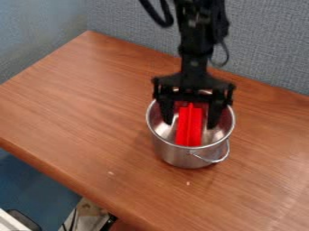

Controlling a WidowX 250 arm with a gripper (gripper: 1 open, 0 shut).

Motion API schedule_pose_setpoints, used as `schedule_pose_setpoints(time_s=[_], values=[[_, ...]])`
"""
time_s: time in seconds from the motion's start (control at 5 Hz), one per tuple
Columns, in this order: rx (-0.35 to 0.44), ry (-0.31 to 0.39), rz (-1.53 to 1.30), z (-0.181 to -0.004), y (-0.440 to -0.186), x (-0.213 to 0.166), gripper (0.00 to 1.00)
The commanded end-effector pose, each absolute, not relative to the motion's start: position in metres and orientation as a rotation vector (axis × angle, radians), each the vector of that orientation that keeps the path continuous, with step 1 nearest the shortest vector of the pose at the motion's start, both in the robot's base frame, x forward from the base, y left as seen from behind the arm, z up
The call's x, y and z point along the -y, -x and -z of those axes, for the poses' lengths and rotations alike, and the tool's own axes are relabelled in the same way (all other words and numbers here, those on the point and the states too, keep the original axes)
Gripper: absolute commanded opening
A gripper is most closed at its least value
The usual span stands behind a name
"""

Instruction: Put the red object in the metal pot

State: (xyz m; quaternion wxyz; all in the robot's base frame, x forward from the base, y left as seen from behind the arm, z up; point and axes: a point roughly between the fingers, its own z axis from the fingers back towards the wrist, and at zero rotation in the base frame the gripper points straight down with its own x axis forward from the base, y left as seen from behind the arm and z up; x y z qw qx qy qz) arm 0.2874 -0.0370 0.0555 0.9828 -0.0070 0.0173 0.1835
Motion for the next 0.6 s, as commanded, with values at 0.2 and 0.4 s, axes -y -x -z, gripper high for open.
schedule_pose_setpoints(time_s=[0.2,0.4], values=[[0.079,0.086,-0.303,-0.028,-0.307,0.014,1.0],[0.11,0.045,-0.298,-0.05,-0.309,0.02,1.0]])
